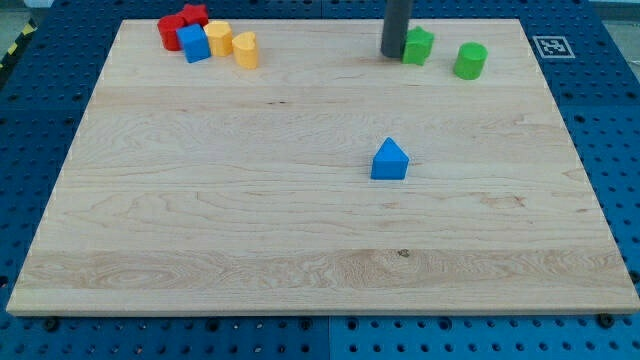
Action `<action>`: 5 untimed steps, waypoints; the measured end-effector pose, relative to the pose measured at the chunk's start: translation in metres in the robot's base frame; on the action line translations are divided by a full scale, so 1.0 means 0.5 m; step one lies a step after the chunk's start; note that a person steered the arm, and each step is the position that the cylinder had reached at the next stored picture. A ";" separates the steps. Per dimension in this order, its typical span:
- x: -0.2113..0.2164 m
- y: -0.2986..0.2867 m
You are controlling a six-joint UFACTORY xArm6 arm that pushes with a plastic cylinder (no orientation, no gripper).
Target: Slide the green star to the left of the green circle
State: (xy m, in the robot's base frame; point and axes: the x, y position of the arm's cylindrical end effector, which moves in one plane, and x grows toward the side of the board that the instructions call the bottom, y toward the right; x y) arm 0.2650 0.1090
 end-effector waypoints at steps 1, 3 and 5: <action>0.040 0.014; -0.045 -0.004; -0.089 0.088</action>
State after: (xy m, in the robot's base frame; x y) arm 0.2206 0.1528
